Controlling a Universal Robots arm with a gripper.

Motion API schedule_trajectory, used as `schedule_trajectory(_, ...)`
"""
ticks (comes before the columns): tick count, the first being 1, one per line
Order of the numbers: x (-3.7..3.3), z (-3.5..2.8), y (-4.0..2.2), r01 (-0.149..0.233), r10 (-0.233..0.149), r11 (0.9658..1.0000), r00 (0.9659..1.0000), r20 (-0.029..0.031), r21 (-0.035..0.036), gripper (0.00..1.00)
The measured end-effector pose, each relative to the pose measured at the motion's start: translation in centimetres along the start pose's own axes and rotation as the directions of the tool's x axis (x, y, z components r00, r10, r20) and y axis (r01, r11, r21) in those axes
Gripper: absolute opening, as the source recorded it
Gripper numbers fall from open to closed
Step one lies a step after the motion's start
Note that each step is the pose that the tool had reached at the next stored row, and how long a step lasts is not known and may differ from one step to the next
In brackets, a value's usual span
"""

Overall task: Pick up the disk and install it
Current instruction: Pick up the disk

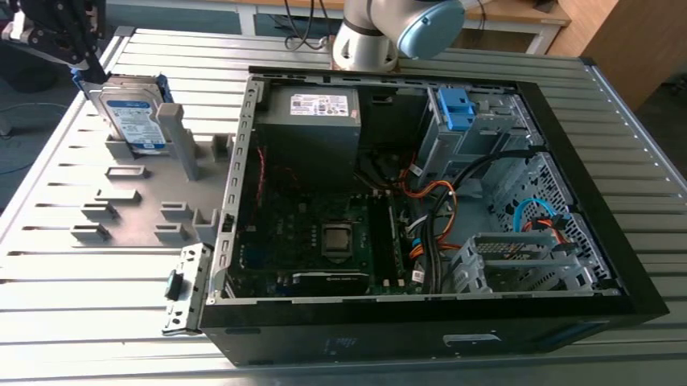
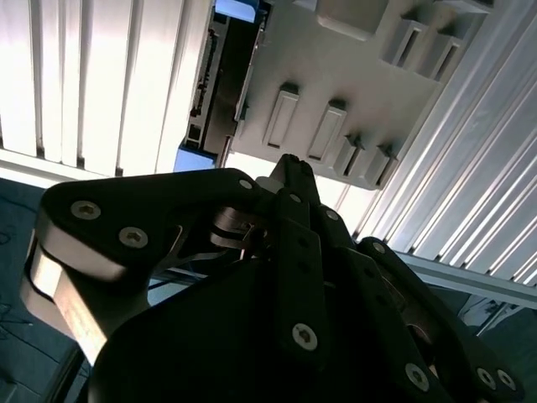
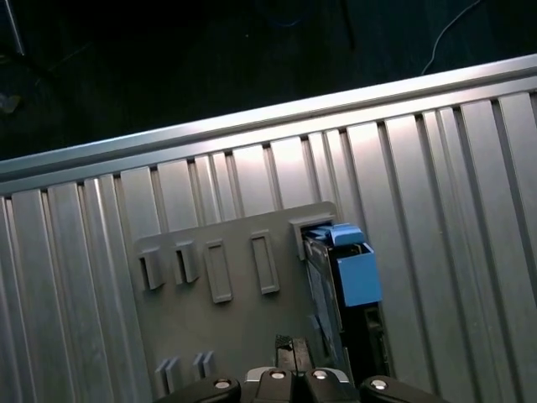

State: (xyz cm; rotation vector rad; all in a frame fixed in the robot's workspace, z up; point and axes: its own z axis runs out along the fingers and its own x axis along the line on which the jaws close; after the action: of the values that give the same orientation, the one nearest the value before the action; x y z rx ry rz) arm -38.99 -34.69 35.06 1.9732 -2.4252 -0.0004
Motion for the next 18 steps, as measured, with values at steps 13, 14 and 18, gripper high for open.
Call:
schedule_trajectory(13, 0.00, 0.00, 0.00, 0.058, -0.058, 0.9983, 0.9983, -0.0017, 0.0009, 0.11)
schedule_trajectory(14, 0.00, 0.00, 0.00, 0.063, -0.063, 0.9980, 0.9980, -0.0019, 0.0009, 0.11)
schedule_trajectory(18, 0.00, 0.00, 0.00, 0.080, -0.080, 0.9968, 0.9968, -0.0025, 0.0011, 0.11)
